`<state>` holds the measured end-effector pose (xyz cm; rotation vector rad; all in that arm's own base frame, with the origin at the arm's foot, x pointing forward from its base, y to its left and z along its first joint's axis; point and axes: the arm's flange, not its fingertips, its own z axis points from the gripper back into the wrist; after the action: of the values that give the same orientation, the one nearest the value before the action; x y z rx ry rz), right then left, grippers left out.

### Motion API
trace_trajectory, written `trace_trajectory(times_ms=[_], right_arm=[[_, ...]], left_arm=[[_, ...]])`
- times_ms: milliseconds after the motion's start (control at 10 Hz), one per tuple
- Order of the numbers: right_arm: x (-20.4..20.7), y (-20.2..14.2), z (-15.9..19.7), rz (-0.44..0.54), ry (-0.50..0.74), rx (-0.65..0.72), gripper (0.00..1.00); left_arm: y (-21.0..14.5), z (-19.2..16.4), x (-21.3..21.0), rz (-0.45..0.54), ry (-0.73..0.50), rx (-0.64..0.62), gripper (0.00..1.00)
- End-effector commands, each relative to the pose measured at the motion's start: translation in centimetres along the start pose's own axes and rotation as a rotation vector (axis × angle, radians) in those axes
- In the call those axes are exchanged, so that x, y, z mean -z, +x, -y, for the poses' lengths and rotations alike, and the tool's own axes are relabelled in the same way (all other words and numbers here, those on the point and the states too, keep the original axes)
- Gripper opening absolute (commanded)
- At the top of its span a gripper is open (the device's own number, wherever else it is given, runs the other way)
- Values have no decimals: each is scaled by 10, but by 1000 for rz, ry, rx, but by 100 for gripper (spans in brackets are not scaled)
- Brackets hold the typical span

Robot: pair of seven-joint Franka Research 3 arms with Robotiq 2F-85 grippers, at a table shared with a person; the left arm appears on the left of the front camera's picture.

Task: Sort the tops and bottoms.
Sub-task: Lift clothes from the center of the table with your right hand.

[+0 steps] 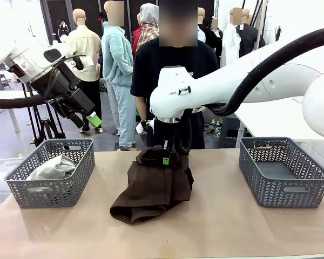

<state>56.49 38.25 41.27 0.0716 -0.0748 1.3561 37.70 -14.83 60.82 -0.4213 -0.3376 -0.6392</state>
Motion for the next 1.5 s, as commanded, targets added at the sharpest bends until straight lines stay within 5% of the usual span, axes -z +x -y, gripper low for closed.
trace_trajectory(times_ms=[0,300,700,1100,1200,1400], right_arm=[[1,1,-2,-28,-28,-18,0],[-1,0,1,-4,-8,-4,0],[-177,29,-32,21,-481,-52,0],[-282,52,-71,71,-744,-77,0],[-273,35,-66,79,-634,-105,0],[-273,35,-66,79,-634,-105,0]], left_arm=[[1,0,-1,5,-4,-3,100],[1,0,-1,5,-4,-3,100],[1,0,-1,5,-4,-3,100],[1,0,-1,5,-4,-3,100],[1,0,-1,5,-4,-3,100],[1,0,-1,5,-4,-3,100]])
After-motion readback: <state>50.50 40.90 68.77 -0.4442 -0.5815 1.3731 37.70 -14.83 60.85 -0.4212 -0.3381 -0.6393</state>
